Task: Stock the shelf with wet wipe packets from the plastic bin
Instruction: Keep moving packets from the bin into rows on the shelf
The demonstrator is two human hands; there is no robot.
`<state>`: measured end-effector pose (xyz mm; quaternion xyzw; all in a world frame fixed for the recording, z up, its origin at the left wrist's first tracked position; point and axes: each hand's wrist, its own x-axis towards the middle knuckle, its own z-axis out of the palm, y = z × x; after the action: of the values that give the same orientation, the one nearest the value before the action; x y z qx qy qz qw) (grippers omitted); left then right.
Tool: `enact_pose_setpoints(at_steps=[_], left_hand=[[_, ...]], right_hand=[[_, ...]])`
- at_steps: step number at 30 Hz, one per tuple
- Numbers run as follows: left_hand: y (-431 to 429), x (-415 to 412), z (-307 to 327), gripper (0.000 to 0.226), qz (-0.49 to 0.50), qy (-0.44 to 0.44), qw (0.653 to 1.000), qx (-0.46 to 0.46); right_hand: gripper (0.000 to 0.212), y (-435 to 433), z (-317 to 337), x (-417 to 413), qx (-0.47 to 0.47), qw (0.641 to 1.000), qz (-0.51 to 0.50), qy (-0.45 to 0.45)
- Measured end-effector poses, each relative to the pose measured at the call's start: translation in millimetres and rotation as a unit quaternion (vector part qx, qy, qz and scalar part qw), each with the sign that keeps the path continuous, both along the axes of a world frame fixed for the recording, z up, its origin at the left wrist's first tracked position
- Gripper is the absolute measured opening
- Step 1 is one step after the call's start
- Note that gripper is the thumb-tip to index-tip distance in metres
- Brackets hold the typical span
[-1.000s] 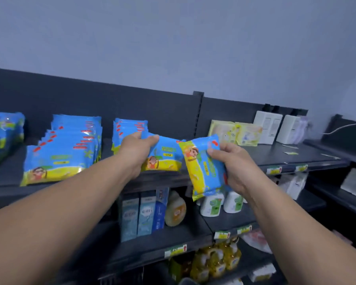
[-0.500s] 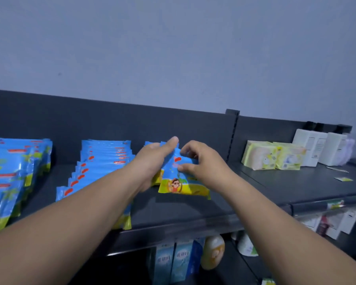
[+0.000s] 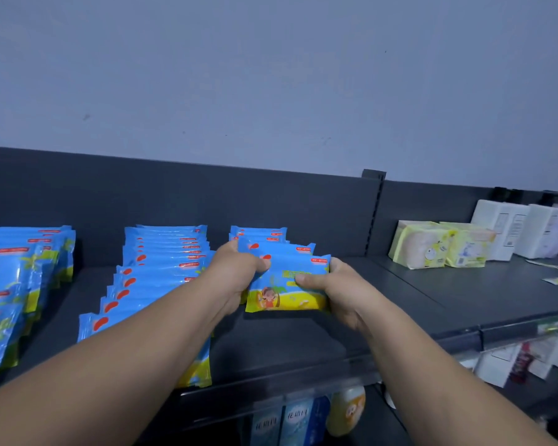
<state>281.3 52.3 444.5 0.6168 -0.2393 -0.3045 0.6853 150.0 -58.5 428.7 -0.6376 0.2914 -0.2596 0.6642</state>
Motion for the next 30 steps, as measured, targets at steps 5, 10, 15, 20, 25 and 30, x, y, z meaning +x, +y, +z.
enact_pose_setpoints(at_steps=[5,10,15,20,25,30], left_hand=[[-14.5,1.4,-2.6,0.028,0.026,-0.015,0.997,0.065],[-26.8,6.7,-7.3,0.027,0.026,-0.070,0.981,0.177],[-33.5,8.0,-16.9,0.051,0.048,-0.127,0.960,0.243],[-35.2,10.2,-25.9,0.061,0.052,-0.181,0.941,0.280],[-37.0,7.0,-29.0,0.083,0.048,-0.236,0.920,0.310],[-37.0,2.1,-31.9,0.095,0.068,-0.328,0.885,0.324]], right_hand=[[0.046,-9.6,-15.8,9.7,-0.022,0.998,-0.058,-0.016],[0.053,-9.5,-31.1,20.8,-0.064,0.995,-0.066,0.025],[0.068,-16.5,-30.8,23.4,-0.090,0.988,-0.038,0.116],[0.085,-13.2,-26.4,19.8,-0.132,0.981,-0.031,0.137],[0.104,-13.5,-26.0,14.2,-0.126,0.983,-0.029,0.129],[0.108,-17.3,-29.8,16.0,-0.122,0.984,-0.034,0.123]])
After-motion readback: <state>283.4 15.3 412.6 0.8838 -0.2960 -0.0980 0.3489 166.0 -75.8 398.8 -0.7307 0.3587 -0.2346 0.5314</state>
